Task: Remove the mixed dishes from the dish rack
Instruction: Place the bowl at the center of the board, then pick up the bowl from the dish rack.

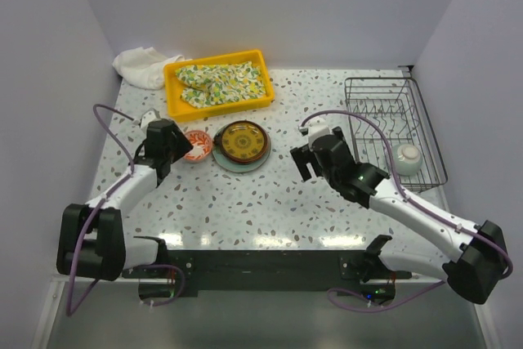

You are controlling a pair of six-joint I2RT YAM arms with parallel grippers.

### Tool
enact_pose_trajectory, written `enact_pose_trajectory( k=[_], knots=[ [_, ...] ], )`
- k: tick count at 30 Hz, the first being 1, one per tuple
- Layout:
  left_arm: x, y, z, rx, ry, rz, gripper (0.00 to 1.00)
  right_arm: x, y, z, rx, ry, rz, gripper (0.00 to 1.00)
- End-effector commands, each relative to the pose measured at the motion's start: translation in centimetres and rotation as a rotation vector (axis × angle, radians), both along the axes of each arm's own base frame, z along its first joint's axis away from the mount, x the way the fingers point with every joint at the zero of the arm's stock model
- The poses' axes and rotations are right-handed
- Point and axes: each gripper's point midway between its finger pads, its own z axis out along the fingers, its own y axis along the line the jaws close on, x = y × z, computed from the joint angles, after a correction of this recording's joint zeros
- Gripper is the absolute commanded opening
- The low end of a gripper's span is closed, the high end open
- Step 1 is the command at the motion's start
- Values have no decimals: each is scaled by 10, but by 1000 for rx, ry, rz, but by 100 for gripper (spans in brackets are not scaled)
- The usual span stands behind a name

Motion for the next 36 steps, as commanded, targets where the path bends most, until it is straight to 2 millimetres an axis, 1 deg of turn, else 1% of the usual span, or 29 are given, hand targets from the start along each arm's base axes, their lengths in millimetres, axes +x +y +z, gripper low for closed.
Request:
enact_pose_trajectory(
  k=[1, 2, 4, 5, 6, 7, 8, 10, 11, 12, 13, 14, 15, 16, 17, 19, 20, 21, 22, 23, 24, 25, 27, 28, 30, 31, 32, 35, 36],
  knots=[
    [-13, 5, 18, 58, -12, -50, 76, 15, -30, 34, -78, -72, -96, 99],
    [-14, 6, 25, 66, -29, -57, 77, 17, -41, 33, -103, -59, -127, 98],
    [-21, 6, 28, 90, -19, -86, 86, 22, -57, 40, -131, -64, -185, 99],
    [-25, 6, 33, 98, -25, -97, 93, 24, -72, 39, -155, -50, -232, 99],
    [-28, 3, 35, 115, -24, -127, 96, 26, -81, 39, -177, -42, -260, 98],
    [-30, 1, 38, 124, -29, -144, 99, 29, -91, 48, -192, -56, -304, 98],
    [-34, -3, 44, 148, -40, -182, 100, 30, -109, 47, -210, -39, -355, 99],
    [-38, -8, 53, 178, -63, -221, 100, 33, -126, 51, -228, -31, -410, 98],
    [-43, -14, 59, 206, -80, -262, 100, 35, -143, 51, -233, -22, -466, 98],
    [-45, -16, 64, 219, -94, -279, 100, 37, -150, 55, -218, -23, -496, 98],
    [-48, -19, 66, 231, -99, -300, 100, 39, -157, 52, -220, -3, -524, 98],
    [-52, -23, 72, 254, -121, -334, 100, 38, -170, 50, -215, 22, -567, 98],
    [-55, -22, 73, 272, -125, -336, 100, 40, -175, 53, -197, 26, -592, 98],
    [-58, -22, 70, 287, -122, -342, 100, 42, -178, 47, -177, 48, -621, 98],
    [-60, -23, 74, 301, -142, -340, 100, 41, -188, 42, -138, 75, -661, 98],
    [-61, -25, 77, 298, -159, -346, 100, 44, -196, 32, -87, 114, -699, 98],
    [-59, -26, 83, 298, -184, -344, 100, 43, -207, 24, -46, 149, -732, 98],
    [-58, -24, 84, 305, -188, -332, 100, 43, -211, 18, -4, 168, -760, 98],
    [-57, -22, 87, 312, -196, -324, 100, 41, -226, 14, 25, 183, -809, 98],
    [-56, -21, 88, 319, -196, -317, 100, 42, -231, 7, 51, 200, -831, 98],
    [-56, -19, 90, 323, -200, -312, 100, 42, -232, 1, 99, 219, -841, 98],
    [-57, -20, 89, 322, -202, -314, 100, 41, -242, -3, 120, 225, -877, 98],
    [-57, -23, 90, 322, -207, -324, 100, 43, -246, -15, 167, 246, -891, 98],
    [-57, -23, 90, 322, -208, -325, 100, 41, -254, -20, 191, 255, -915, 98],
    [-56, -23, 90, 327, -208, -323, 100, 45, -255, -32, 244, 276, -920, 98],
    [-55, -23, 91, 329, -210, -322, 100, 48, -261, -34, 262, 266, -930, 98],
    [-55, -22, 91, 330, -210, -319, 100, 48, -261, -41, 268, 281, -928, 98],
    [-55, -22, 91, 331, -213, -316, 100, 56, -262, -47, 270, 298, -907, 97],
    [-54, -22, 91, 331, -213, -316, 100, 56, -262, -55, 260, 330, -902, 97]
  ],
)
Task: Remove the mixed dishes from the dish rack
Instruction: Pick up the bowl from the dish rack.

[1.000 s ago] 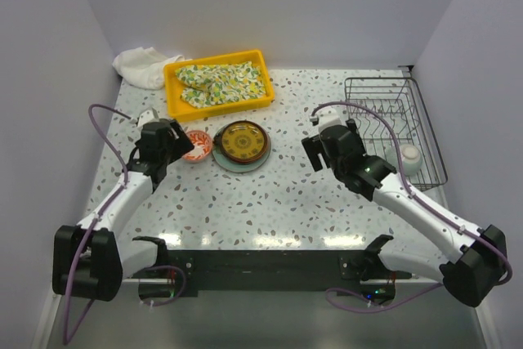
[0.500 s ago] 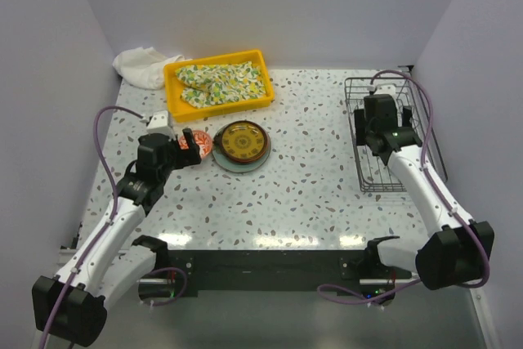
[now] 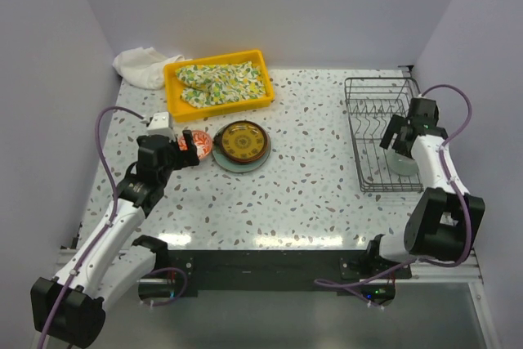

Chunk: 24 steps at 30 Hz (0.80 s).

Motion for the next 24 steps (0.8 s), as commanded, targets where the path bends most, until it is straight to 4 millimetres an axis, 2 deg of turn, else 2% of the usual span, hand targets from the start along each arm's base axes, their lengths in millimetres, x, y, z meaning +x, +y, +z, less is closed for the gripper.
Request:
enact_pose_trajectory(
  k=[1, 7, 15, 19, 24],
  knots=[
    [6, 2, 9, 19, -46, 7, 100, 21, 9, -10, 70, -22, 45, 97],
    [6, 4, 8, 23, -44, 17, 100, 36, 8, -18, 70, -6, 101, 97],
    [7, 4, 8, 24, -42, 21, 100, 59, 21, -5, 86, -70, 258, 98],
    [6, 5, 7, 25, -40, 22, 100, 51, 12, 0, 46, -41, 230, 98],
    [6, 4, 10, 16, -51, 19, 100, 31, -4, 21, -119, -50, 245, 98]
  ],
)
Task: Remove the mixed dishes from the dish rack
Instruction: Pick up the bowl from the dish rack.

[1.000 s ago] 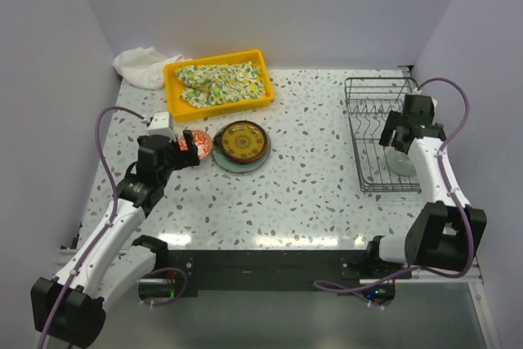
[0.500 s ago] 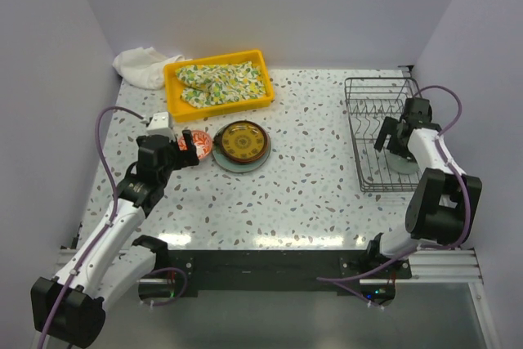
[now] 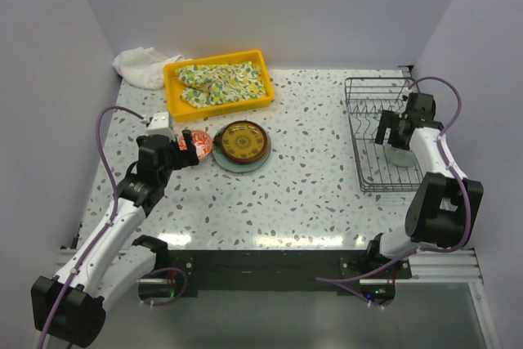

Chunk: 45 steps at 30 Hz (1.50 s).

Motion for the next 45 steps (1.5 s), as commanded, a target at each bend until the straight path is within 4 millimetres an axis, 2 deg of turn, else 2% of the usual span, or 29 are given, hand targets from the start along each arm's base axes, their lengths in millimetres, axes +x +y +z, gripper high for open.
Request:
enact_pose_trajectory(
  k=[1, 3, 5, 6, 10, 14, 21, 29, 38, 45],
  knots=[
    [4, 1, 11, 6, -53, 0, 100, -11, -26, 37, -235, -54, 37, 98],
    [4, 1, 14, 5, -64, 1, 100, -11, -26, 44, -332, -45, 90, 98],
    [4, 1, 15, 4, -68, 2, 100, -14, -36, 43, -480, 12, 172, 98],
    [3, 1, 16, 3, -73, 1, 100, -9, -35, 43, -520, 12, 212, 98],
    [2, 2, 19, 4, -80, 5, 100, -13, -39, 26, -650, 113, 433, 99],
    [1, 4, 20, 4, -87, 9, 100, -12, -34, 15, -694, 160, 637, 99],
    [1, 6, 21, 12, -88, 22, 100, -1, -33, 11, -713, 164, 724, 99],
    [3, 13, 18, 14, -79, 44, 100, -1, -28, 7, -767, 165, 809, 98],
    [4, 13, 14, 16, -64, 42, 100, -16, -19, -20, -766, 210, 890, 99],
    [5, 12, 12, 15, -55, 39, 100, -6, -25, -15, -836, 177, 855, 99]
  ],
)
